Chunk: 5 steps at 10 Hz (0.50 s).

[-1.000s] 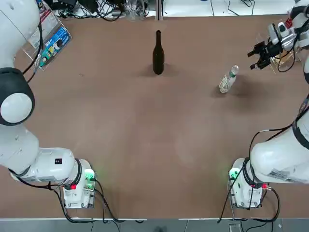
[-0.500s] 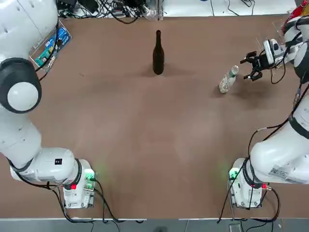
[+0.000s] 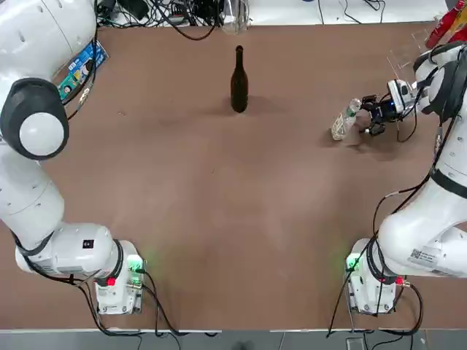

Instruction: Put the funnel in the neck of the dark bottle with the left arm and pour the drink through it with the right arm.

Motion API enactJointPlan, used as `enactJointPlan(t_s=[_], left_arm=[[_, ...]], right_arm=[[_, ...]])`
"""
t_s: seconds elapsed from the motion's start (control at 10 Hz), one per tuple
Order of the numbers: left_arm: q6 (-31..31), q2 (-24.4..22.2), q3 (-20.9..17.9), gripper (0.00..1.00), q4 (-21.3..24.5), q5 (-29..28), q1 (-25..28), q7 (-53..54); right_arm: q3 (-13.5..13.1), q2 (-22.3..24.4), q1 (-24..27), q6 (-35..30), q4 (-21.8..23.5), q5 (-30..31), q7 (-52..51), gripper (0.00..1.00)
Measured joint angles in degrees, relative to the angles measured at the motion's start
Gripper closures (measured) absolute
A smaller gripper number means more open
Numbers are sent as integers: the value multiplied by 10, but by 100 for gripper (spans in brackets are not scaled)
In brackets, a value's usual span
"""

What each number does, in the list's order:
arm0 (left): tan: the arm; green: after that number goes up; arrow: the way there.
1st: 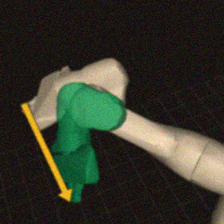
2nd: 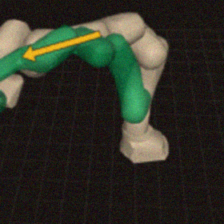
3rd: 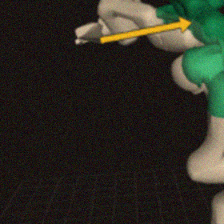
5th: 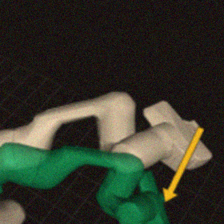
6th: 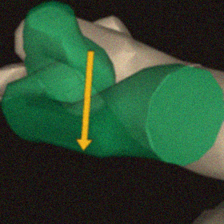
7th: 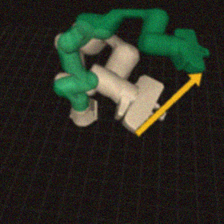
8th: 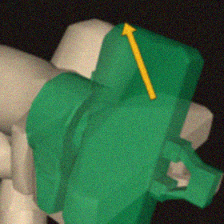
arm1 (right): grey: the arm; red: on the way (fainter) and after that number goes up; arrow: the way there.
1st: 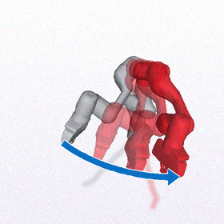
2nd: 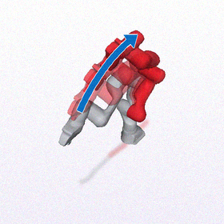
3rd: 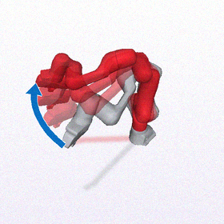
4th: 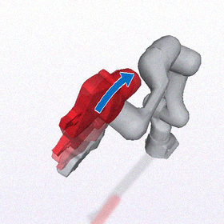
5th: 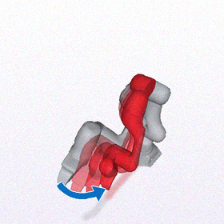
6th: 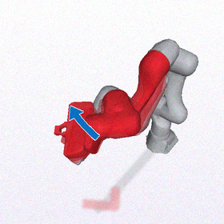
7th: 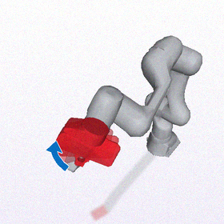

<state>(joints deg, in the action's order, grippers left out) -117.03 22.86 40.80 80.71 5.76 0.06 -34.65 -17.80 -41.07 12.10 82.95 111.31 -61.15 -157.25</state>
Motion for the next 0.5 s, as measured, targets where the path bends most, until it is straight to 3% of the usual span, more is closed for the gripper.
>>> enactJointPlan(t_s=[0.5], left_arm=[[0,22,6,91,0,10,-1,0]], right_arm=[[6,-22,-5,-18,-2,-10,-3,0]])
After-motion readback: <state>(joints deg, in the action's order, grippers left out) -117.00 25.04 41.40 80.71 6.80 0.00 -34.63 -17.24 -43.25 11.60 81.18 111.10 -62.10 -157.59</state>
